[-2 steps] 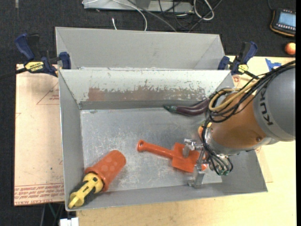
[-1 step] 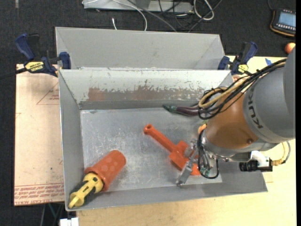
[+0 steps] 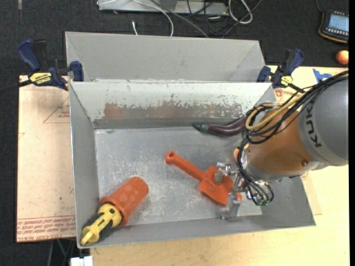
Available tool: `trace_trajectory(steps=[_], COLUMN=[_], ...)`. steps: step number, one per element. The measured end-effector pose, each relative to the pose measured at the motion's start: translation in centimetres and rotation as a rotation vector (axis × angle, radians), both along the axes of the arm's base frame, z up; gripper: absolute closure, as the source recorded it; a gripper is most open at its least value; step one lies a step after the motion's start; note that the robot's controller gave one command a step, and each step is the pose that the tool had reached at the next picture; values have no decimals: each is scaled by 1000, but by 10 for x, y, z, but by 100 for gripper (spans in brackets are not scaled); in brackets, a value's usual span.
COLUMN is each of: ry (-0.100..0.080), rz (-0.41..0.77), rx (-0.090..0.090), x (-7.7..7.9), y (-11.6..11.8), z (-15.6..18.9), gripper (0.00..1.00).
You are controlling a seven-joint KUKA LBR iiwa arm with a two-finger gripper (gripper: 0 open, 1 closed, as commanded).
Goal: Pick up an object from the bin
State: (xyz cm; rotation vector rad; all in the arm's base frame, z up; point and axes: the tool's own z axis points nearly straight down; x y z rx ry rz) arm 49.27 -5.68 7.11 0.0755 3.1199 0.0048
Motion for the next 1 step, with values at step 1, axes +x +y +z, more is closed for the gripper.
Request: trace_trajectory(steps=[1], ry=[19], rz=[-489], rx=[7], x=[-5], y=[15], z=[-1], gripper=[100])
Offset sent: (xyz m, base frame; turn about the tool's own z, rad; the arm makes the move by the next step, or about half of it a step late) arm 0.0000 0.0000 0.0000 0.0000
